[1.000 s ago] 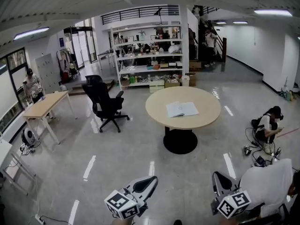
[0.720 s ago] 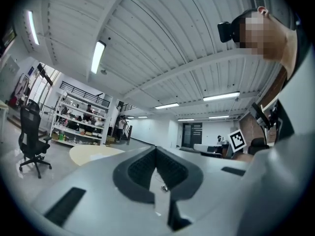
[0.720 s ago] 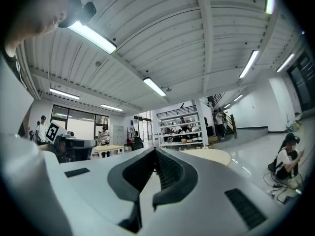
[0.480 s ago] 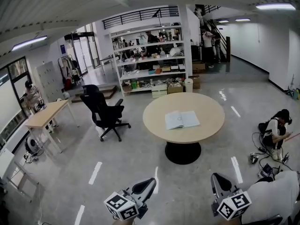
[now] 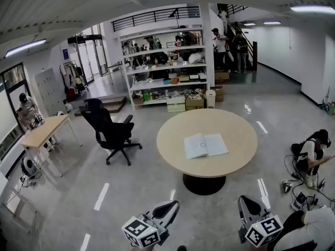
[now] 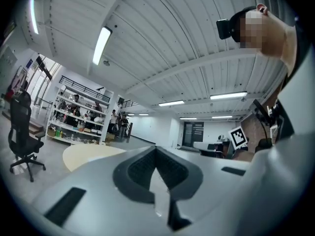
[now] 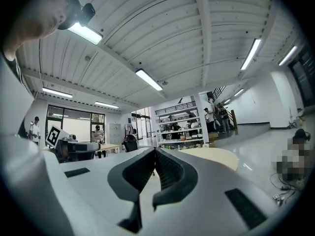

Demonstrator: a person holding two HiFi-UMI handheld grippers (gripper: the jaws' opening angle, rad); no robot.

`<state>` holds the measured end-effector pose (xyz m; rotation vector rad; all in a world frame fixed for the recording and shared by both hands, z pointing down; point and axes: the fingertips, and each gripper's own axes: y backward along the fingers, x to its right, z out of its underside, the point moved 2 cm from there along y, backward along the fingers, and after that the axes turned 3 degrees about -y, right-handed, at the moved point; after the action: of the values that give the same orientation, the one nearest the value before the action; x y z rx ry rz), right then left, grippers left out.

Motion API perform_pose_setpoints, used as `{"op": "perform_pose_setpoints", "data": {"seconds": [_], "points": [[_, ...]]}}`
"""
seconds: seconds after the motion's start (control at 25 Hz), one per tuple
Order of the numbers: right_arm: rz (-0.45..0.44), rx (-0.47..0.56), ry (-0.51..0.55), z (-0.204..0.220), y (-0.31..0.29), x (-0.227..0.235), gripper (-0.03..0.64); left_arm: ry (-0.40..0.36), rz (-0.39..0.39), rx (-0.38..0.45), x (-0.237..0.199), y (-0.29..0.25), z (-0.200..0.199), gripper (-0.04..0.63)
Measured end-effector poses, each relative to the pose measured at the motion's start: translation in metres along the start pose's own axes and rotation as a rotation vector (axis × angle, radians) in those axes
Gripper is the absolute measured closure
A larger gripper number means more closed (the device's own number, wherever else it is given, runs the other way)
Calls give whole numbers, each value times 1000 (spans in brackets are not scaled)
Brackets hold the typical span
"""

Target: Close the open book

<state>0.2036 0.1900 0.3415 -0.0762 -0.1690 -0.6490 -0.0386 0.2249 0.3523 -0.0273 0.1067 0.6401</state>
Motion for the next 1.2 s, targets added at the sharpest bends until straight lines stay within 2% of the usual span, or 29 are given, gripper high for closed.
{"op": "perform_pose_setpoints", "data": {"seconds": [0.36, 0.6, 0.84, 1.2], "points": [[25, -22, 22, -19, -147, 21, 618, -16, 56, -4, -131, -74, -20, 609], [34, -54, 21, -16, -219, 52, 618, 0, 70, -4, -189, -127, -19, 609], [-3, -59, 7, -13, -294, 101, 618, 4, 35, -12, -242, -193, -16, 609], [-87, -53, 12, -48, -398, 196, 618, -16, -54, -29, -303, -304, -34, 609]]}}
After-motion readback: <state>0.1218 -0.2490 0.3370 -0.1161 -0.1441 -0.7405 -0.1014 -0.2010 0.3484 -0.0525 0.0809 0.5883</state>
